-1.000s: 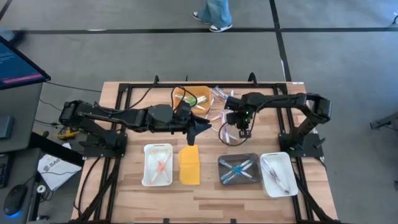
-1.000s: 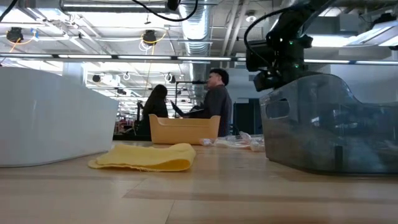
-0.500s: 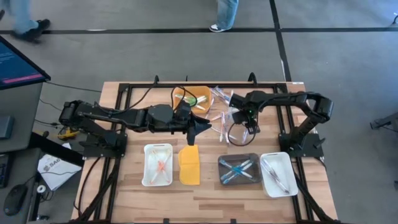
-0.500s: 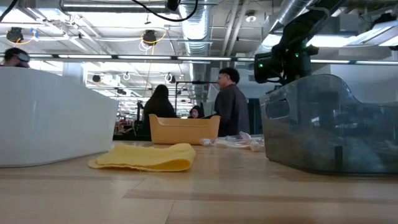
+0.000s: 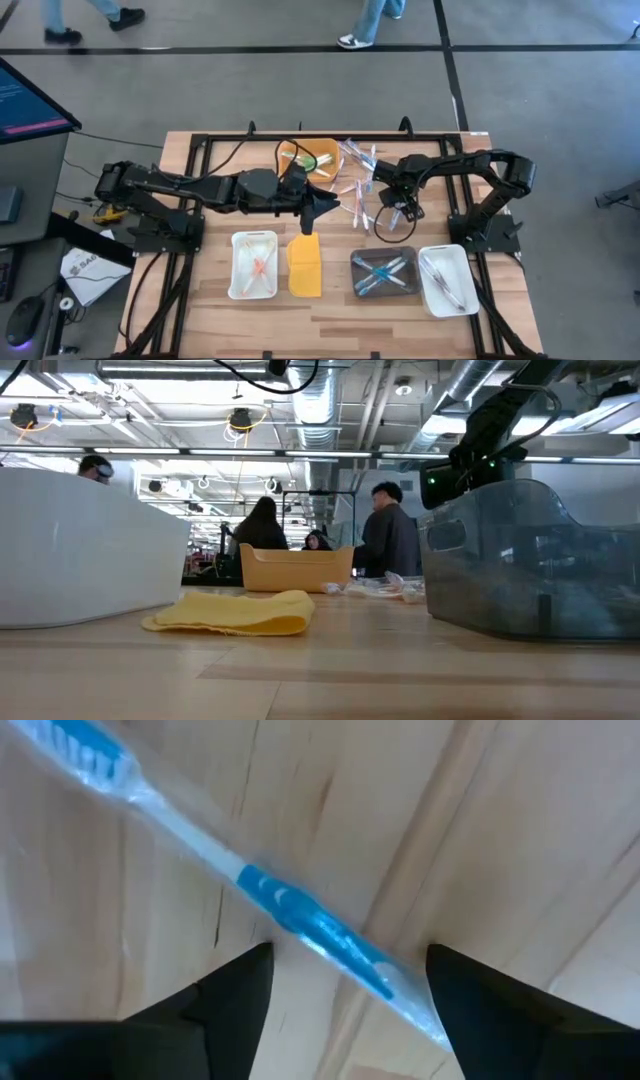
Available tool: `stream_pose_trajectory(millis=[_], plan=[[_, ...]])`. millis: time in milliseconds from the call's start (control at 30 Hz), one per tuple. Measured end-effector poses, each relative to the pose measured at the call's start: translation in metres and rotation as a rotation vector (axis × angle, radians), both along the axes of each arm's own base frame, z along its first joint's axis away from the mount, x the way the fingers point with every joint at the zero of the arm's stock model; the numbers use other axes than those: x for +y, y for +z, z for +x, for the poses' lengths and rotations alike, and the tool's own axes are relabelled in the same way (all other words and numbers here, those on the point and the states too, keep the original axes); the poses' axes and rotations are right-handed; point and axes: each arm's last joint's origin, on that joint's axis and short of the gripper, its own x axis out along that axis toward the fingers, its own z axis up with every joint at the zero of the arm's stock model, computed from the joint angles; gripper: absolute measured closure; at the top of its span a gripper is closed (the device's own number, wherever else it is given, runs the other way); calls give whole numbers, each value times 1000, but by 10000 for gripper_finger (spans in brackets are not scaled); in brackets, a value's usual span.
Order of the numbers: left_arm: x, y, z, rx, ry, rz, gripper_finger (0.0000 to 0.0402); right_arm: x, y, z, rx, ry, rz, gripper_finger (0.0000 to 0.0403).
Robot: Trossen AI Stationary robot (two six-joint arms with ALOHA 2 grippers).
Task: Pick & Place Toothbrushes
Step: Put the blue toothbrush into the black bin
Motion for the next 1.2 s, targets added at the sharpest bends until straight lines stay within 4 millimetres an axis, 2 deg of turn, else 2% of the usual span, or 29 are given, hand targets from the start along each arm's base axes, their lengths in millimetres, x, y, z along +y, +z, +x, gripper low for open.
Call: stream_pose_trajectory(millis=[133, 233, 533, 600, 767, 867, 1000, 1100, 1200], plan=[[0, 0, 0, 0, 3, 2, 285, 2, 0, 1, -3, -13, -3, 175], [1, 0, 0, 0, 18, 5, 285, 3, 0, 1, -2, -32, -4, 214], [1, 0, 0, -1, 25, 6, 285, 9, 1, -3, 57, -103, 12, 380], [1, 0, 0, -4, 28, 3, 285, 10, 1, -6, 82, -119, 15, 389], [1, 1, 0, -10, 31, -7, 285, 9, 7, -12, 144, -149, -76, 382], [1, 1, 0, -15, 35, -27, 285, 10, 21, -14, 115, -149, -112, 395], [-2, 1, 0, -18, 29, -39, 285, 15, 58, -16, 28, -154, -144, 394], [-4, 1, 0, -18, 21, -39, 285, 32, 94, -18, -69, -116, -158, 398], [-7, 1, -1, -21, 13, -45, 285, 57, 130, -22, -202, -47, -112, 399]])
